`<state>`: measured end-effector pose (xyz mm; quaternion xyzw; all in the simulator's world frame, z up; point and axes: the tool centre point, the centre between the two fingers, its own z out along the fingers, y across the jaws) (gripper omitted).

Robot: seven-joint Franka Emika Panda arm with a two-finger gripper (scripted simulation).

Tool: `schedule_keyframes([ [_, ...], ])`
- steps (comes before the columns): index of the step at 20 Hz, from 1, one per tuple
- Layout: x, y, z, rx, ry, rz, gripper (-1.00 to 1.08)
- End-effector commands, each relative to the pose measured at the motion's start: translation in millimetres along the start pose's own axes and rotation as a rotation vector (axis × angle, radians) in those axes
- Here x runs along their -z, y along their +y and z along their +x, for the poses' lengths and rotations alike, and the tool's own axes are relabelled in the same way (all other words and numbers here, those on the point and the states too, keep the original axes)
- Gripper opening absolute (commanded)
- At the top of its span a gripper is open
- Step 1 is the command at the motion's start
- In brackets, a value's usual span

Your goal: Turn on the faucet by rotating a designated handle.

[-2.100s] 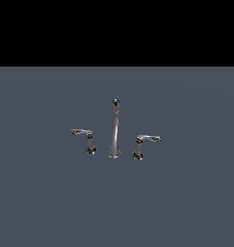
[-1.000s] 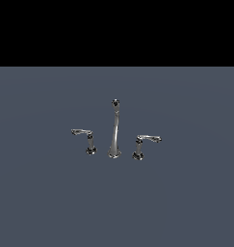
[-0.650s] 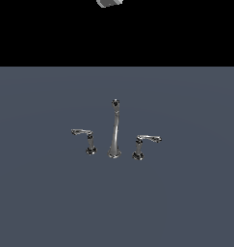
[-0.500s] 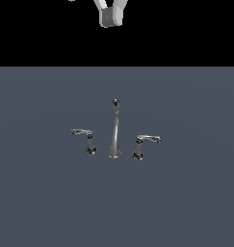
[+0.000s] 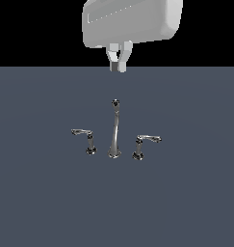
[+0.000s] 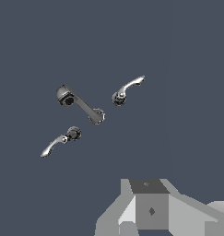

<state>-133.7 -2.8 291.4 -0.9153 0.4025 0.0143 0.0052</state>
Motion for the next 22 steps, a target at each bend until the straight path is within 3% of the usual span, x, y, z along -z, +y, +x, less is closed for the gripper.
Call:
schedule_keyframes([
  [1, -16, -5, 11, -0.07, 0.002, 0.002, -1.0],
  [22, -141, -11, 112, -0.642, 0.019, 0.012, -1.0],
])
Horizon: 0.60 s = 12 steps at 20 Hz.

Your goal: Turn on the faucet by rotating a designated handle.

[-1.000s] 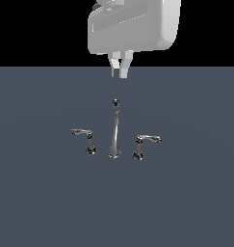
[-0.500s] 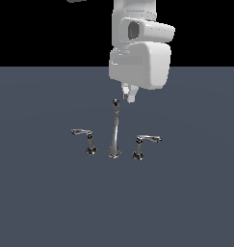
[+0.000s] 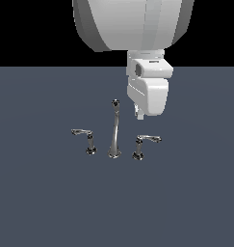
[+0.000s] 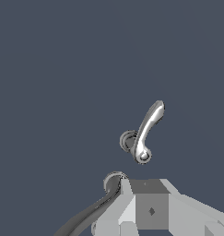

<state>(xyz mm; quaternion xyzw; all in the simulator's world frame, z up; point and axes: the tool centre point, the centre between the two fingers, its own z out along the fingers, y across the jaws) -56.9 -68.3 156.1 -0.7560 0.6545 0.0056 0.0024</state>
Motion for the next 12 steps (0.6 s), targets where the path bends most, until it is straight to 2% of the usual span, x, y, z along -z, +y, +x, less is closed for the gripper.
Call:
schedule_keyframes([
  [1, -15, -5, 12, -0.07, 0.003, 0.001, -1.0],
  [12, -61, -13, 51, -0.286, 0.012, 0.004, -1.0],
])
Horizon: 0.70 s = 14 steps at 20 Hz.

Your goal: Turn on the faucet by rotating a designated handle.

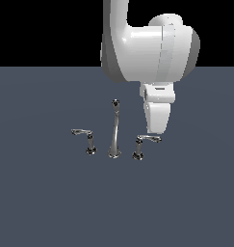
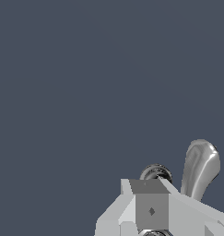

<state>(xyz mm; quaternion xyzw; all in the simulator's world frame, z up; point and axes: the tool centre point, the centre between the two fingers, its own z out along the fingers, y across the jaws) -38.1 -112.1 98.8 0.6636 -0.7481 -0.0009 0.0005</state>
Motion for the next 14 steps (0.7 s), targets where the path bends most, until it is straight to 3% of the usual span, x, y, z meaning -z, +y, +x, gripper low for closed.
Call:
schedule_keyframes([
  [1, -7, -3, 6, -0.035, 0.001, 0.001, -1.0],
  [11, -13, -5, 11, -0.066, 0.001, 0.002, -1.0],
  [14, -13, 6, 15, -0.066, 0.001, 0.002, -1.0],
])
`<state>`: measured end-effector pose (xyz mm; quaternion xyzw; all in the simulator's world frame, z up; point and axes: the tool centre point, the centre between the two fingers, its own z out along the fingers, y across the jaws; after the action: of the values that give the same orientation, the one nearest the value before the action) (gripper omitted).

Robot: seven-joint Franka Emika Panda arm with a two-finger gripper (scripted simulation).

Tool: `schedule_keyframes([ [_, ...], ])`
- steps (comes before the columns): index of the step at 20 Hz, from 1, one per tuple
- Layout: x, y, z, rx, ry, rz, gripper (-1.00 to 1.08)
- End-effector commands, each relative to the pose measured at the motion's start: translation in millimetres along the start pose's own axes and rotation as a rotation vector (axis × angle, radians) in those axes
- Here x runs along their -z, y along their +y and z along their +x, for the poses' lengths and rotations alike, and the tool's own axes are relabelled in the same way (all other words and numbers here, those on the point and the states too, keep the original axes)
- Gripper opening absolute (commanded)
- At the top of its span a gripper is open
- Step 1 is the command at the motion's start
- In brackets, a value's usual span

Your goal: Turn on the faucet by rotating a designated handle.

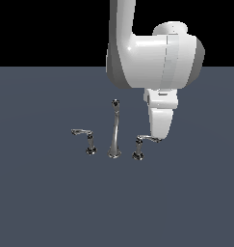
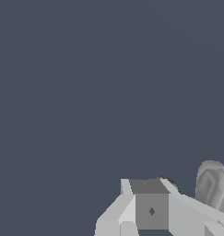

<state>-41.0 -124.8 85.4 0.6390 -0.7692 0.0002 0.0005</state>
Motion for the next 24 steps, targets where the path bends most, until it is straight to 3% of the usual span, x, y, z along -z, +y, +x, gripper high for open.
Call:
schedule_keyframes([
  [1, 0, 8, 3, -0.001, 0.0, 0.0, -1.0],
  [10, 0, 35, 15, -0.002, -0.001, 0.0, -1.0],
  [11, 1, 26, 11, 0.004, -0.002, 0.011, -1.0],
  [24, 0, 75, 1, -0.001, -0.001, 0.002, -1.0],
])
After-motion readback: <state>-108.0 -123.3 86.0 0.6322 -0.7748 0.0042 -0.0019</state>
